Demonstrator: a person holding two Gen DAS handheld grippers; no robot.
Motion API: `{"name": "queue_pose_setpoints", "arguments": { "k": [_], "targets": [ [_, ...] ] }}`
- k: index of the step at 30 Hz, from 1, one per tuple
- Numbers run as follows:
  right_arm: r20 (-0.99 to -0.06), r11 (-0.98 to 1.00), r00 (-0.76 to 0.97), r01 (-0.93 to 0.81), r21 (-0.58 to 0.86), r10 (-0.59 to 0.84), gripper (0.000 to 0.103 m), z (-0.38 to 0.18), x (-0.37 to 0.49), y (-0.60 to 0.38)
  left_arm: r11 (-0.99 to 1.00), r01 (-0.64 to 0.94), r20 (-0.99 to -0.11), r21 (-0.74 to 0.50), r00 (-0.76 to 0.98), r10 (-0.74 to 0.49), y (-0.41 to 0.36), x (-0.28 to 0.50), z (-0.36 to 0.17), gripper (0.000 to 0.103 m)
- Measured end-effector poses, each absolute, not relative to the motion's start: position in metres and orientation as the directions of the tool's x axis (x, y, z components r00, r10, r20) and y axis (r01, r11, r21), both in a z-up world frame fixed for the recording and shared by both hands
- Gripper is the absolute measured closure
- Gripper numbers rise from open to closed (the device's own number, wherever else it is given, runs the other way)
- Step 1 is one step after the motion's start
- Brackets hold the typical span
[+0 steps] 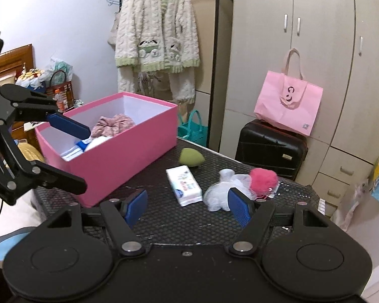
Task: Organize soft objects
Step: 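Move the left gripper to the white wipe pack while the right moves to the mesh puff, then grasp the white wipe pack with the left gripper while the right grasps the white mesh puff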
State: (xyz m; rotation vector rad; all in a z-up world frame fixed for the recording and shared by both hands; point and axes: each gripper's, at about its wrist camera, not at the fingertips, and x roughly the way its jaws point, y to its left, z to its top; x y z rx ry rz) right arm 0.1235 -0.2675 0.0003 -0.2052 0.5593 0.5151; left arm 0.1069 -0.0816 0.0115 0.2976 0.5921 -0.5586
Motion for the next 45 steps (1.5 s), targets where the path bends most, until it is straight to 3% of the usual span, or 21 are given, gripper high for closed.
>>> {"name": "queue_pose_setpoints", "arguments": {
  "k": [9, 17, 22, 25, 31, 34, 37, 40, 45],
  "targets": [
    [-0.464, 0.851, 0.771, -0.52, -0.066, 0.435, 0.028, -0.038, 0.163, -0.291, 0.893, 0.45, -0.581, 0.011, 0.729, -0.361, -0.101, 0.149, -0.015, 0.021],
    [-0.467, 0.837, 0.758, -0.543, -0.067, 0.455, 0.028, -0.075, 0.22, -0.301, 0.954, 0.297, -0.495, -0.049, 0.822, -0.281, -0.116, 0.182, -0.032, 0.021],
    [-0.499, 0.788, 0.699, -0.614, -0.05, 0.513, 0.028, -0.086, 0.245, -0.298, 0.971, 0.235, -0.535, -0.047, 0.815, -0.223, -0.135, 0.205, -0.055, 0.021],
    [-0.512, 0.765, 0.679, -0.641, -0.064, 0.526, 0.028, -0.094, 0.252, -0.293, 0.993, 0.105, -0.554, -0.059, 0.824, -0.12, -0.136, 0.22, -0.07, 0.021],
    [-0.549, 0.741, 0.658, -0.665, -0.099, 0.516, 0.028, -0.109, 0.265, -0.285, 0.997, -0.025, -0.626, -0.077, 0.78, -0.029, -0.137, 0.252, -0.092, 0.021],
    [-0.544, 0.74, 0.652, -0.668, -0.082, 0.528, 0.028, -0.11, 0.267, -0.287, 0.994, -0.048, -0.65, -0.093, 0.759, -0.024, -0.139, 0.26, -0.102, 0.021],
    [-0.571, 0.733, 0.626, -0.678, -0.06, 0.532, 0.028, -0.114, 0.271, -0.286, 0.994, -0.069, -0.621, -0.088, 0.784, -0.001, -0.14, 0.262, -0.109, 0.021],
    [-0.58, 0.731, 0.623, -0.679, -0.067, 0.525, 0.028, -0.118, 0.271, -0.285, 0.992, -0.084, -0.667, -0.094, 0.745, 0.0, -0.138, 0.266, -0.122, 0.021],
    [-0.589, 0.732, 0.624, -0.676, -0.078, 0.513, 0.043, -0.121, 0.269, -0.284, 0.994, -0.087, -0.645, -0.073, 0.764, 0.019, -0.138, 0.259, -0.124, 0.021]
  ]
}}
